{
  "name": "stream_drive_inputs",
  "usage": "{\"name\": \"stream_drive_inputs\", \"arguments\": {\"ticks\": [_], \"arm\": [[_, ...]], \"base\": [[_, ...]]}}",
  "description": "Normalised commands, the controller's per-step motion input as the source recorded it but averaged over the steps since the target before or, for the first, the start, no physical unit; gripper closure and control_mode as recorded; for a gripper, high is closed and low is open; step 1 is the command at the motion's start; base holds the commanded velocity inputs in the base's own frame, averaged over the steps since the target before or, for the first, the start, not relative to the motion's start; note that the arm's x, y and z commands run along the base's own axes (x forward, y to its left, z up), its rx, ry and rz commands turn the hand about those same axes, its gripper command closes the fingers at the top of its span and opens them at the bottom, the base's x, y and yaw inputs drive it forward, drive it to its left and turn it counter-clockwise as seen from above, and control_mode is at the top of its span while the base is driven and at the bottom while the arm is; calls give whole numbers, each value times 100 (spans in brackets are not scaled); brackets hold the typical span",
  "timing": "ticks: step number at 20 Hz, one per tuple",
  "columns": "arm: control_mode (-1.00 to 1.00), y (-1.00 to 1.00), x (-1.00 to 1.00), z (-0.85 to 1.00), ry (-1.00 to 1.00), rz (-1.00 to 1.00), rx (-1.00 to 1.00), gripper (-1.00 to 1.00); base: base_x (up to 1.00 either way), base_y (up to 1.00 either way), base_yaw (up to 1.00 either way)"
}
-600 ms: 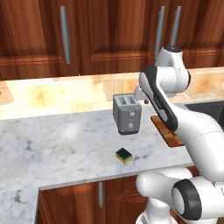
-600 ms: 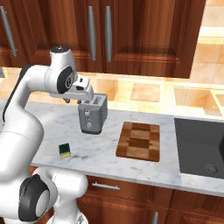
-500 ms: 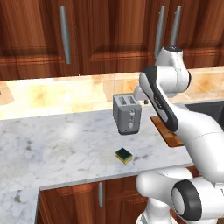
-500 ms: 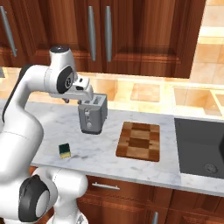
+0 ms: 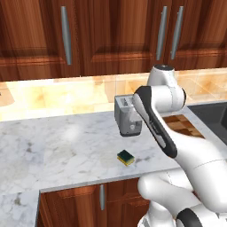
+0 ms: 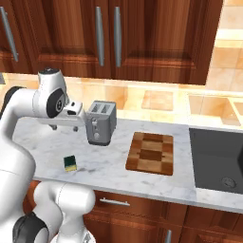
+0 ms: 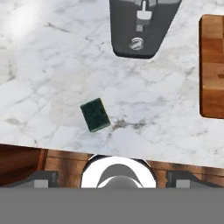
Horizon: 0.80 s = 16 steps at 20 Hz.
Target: Pick up the sponge from the counter and clean the cutting board by briefly scrubbing or pressing down on the cutting board. Once finished, release the sponge.
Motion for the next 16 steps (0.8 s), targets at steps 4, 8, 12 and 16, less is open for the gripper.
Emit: {"name": "stream_drive_inputs", "arguments": {"ticks": [4,8,12,16], "arm": [[-100,38,-20,-68,25,8,-1,-100],[-100,10,-1,-47,23,7,-5,-100],[-100,12,0,-47,8,7,-9,-100],[-100,7,0,-42,0,11,-4,-100]], "base": [[0,0,0],[0,0,0],[0,0,0],[0,0,0]]}}
